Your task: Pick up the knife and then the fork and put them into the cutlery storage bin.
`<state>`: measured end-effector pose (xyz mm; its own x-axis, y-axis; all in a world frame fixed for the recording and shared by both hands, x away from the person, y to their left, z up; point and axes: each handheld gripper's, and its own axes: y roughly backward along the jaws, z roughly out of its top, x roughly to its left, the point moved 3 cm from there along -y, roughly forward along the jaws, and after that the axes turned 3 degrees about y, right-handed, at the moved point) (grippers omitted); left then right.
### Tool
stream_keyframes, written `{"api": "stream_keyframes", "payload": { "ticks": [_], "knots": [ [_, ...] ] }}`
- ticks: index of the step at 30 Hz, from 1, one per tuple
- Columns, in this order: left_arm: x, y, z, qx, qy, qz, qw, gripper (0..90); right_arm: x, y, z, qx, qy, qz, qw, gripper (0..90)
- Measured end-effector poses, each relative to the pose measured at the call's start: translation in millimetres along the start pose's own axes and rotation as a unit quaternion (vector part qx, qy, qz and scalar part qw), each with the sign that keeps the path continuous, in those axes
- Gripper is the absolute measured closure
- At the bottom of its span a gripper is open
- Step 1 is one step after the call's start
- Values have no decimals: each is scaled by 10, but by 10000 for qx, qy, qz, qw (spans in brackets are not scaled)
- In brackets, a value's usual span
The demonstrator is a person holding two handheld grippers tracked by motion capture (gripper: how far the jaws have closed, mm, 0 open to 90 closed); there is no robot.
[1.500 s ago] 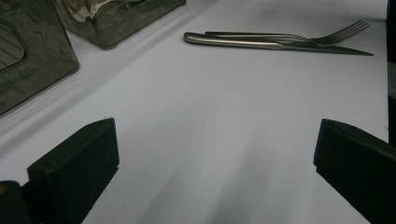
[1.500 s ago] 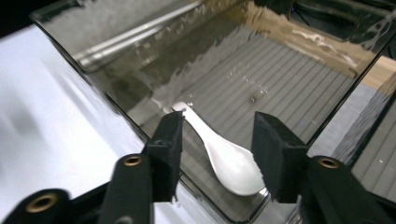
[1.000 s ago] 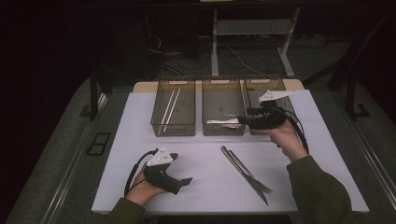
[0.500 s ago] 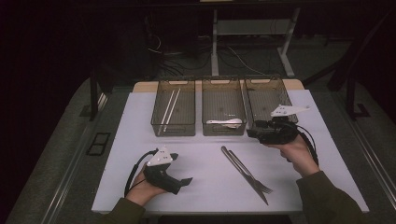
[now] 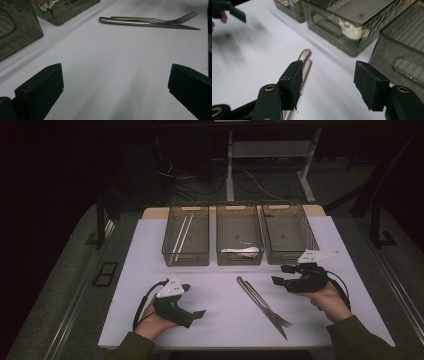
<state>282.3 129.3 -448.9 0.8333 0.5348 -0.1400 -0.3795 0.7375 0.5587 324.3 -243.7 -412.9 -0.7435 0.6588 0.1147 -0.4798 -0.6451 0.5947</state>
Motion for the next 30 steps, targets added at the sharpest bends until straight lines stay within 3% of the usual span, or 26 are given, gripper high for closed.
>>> {"api": "stream_keyframes", "payload": {
  "ticks": [8,16,30],
  "knots": [
    [-2,-3,1,-3,-4,8,10000,0,126,52,-169,195,113,145,9996,463],
    [-2,-1,1,-4,-1,12,10000,0,280,100,-288,385,125,416,9983,634],
    [-7,5,5,-1,-33,17,10000,0,565,101,-506,909,386,836,9916,892]
  ]
}}
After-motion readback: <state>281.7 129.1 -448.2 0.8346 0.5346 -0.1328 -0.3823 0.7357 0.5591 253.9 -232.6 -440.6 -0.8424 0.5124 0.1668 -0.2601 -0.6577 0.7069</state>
